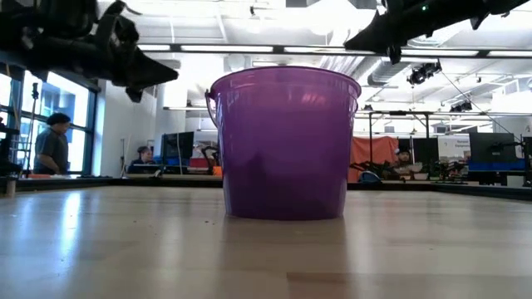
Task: Sort candy
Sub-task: Return to Home Position
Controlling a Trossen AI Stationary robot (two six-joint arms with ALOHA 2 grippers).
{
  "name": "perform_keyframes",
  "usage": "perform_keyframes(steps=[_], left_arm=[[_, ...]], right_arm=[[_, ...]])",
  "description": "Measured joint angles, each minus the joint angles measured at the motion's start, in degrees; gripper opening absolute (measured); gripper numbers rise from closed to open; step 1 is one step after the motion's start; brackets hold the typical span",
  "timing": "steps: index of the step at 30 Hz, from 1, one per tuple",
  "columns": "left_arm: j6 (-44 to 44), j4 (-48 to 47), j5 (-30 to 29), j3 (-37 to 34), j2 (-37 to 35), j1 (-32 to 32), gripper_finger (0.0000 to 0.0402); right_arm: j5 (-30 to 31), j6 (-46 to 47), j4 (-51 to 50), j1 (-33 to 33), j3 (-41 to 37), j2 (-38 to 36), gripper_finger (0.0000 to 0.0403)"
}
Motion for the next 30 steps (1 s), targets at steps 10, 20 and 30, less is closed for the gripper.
perform_keyframes(steps=[10, 20, 30], left_arm=[[0.3, -10.6, 0.27, -4.17, -16.74, 0.0, 0.0], [-0.08, -23.91, -1.57, -6.14, -32.8, 0.0, 0.0], [0.35, -32.42, -2.31, -5.97, -36.85, -0.13, 0.0]], right_arm=[[5.31, -0.6, -3.39, 4.02, 0.0, -4.17, 0.0], [5.01, -5.78, -2.41, 7.39, -0.09, -5.09, 0.0], [3.53, -2.85, 14.47, 7.51, -19.9, -16.23, 0.0]])
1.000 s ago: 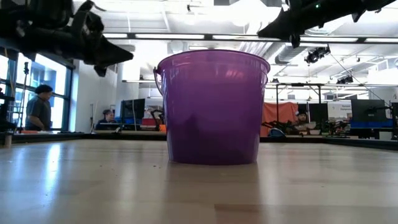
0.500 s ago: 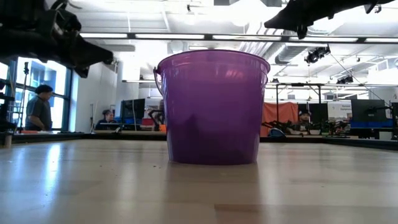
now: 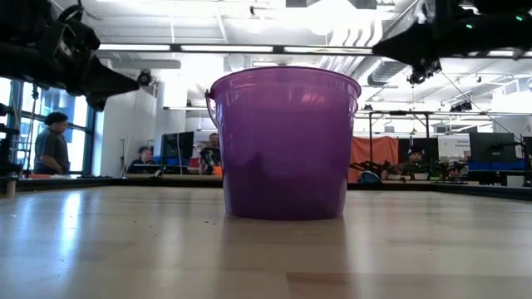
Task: Sort candy
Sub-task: Return to Home Position
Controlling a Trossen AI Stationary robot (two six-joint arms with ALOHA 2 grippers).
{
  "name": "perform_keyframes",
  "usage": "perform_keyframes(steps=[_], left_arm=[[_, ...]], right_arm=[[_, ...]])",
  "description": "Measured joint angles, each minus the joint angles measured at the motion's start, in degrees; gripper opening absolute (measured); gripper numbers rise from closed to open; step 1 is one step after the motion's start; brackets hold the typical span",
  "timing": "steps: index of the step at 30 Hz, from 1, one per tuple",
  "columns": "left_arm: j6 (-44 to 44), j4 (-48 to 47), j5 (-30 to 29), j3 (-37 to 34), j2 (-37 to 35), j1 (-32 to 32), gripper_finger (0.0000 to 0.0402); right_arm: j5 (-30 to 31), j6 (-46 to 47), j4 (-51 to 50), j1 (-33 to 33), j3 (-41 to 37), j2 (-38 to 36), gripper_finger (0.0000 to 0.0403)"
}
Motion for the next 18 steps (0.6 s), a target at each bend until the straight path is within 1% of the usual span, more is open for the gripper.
perform_keyframes(steps=[2, 4, 7, 12, 15, 17, 18], left_arm=[[-0.09, 1.29, 1.24, 0.0, 0.02, -0.02, 0.0], [-0.01, 1.14, 1.24, 0.04, 0.0, -0.02, 0.0], [0.56, 0.6, -0.89, 0.0, 0.02, -0.02, 0.0], [1.5, -0.56, -2.74, 0.0, 0.02, -0.02, 0.0], [1.23, -1.56, -3.34, -0.14, 0.02, -0.02, 0.0], [1.49, -1.56, -3.54, -0.19, 0.04, -0.02, 0.0], [1.73, -1.27, -3.97, -0.18, 0.02, -0.02, 0.0]], right_arm=[[0.0, 0.78, -0.44, -0.47, -2.84, -4.92, 0.0], [0.04, 1.92, -1.2, -1.46, -5.25, -10.33, 0.0], [0.05, 4.15, -1.03, -2.65, -9.88, -17.47, 0.0], [0.08, 7.26, -0.38, -3.8, -18.07, -26.47, 0.0], [2.44, 7.45, -5.83, -4.0, -18.04, -30.94, 0.0], [3.08, 5.82, -6.56, -4.0, -18.04, -33.05, 0.0], [3.1, 5.14, -6.13, -4.0, -18.04, -32.98, 0.0]])
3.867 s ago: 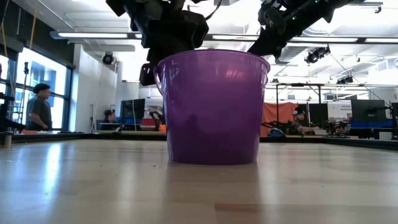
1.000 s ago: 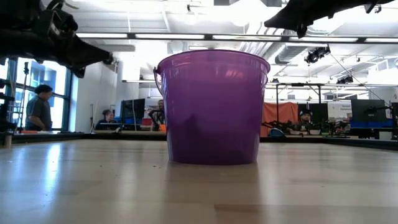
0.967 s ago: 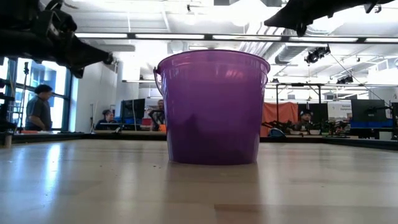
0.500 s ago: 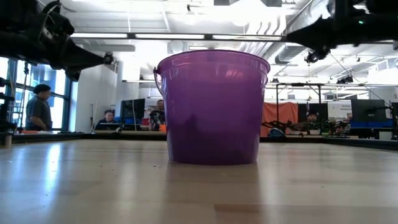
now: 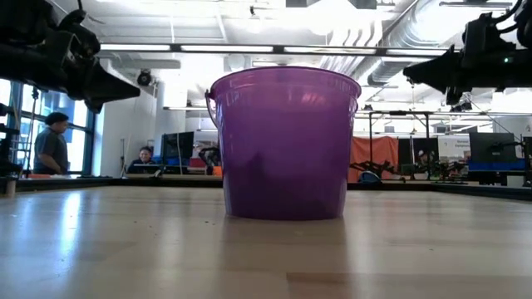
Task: Sort candy
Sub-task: Return to Home Position
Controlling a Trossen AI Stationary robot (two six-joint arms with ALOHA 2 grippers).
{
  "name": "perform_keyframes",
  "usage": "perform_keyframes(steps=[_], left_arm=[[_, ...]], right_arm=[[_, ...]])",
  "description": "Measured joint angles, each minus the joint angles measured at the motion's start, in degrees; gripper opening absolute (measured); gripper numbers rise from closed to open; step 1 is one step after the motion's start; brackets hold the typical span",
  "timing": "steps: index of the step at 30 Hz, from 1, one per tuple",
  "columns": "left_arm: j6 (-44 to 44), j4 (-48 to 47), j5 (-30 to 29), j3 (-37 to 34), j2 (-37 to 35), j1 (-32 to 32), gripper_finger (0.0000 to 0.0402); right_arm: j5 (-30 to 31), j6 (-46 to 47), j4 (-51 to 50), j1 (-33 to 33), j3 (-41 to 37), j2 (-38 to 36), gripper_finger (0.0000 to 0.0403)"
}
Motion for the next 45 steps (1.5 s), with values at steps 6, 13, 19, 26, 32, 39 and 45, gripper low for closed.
perform_keyframes(steps=[6, 13, 19, 26, 32, 39, 45], left_arm=[[0.23, 3.54, -0.72, -0.9, 0.0, 0.0, 0.0], [-1.5, 5.08, 2.65, -1.26, 0.0, -0.46, 0.0], [0.27, 9.77, -4.46, -3.01, 0.02, -0.44, 0.0], [-3.76, 13.14, -6.14, -4.28, 0.6, -0.44, 0.0], [-2.22, 13.19, -6.22, -4.28, 0.61, -0.44, 0.0], [-2.21, 13.17, -6.2, -4.28, 0.61, -0.44, 0.0], [-2.18, 13.17, -6.21, -4.28, 0.61, -0.44, 0.0]], right_arm=[[-0.06, 1.14, -5.97, -0.13, 0.0, 0.23, 0.0], [-2.05, -0.84, -4.99, 0.84, 0.74, -0.06, 0.0], [0.43, -0.21, -7.68, 0.64, 0.0, 0.06, 0.0], [1.67, -3.22, -7.5, 0.55, 0.0, 0.44, 0.0], [1.42, -3.92, -7.49, 0.55, 0.0, 0.6, 0.0], [1.38, -3.94, -7.49, 0.55, 0.0, 0.6, 0.0], [1.34, -3.97, -7.49, 0.55, -0.02, 0.6, 0.0]])
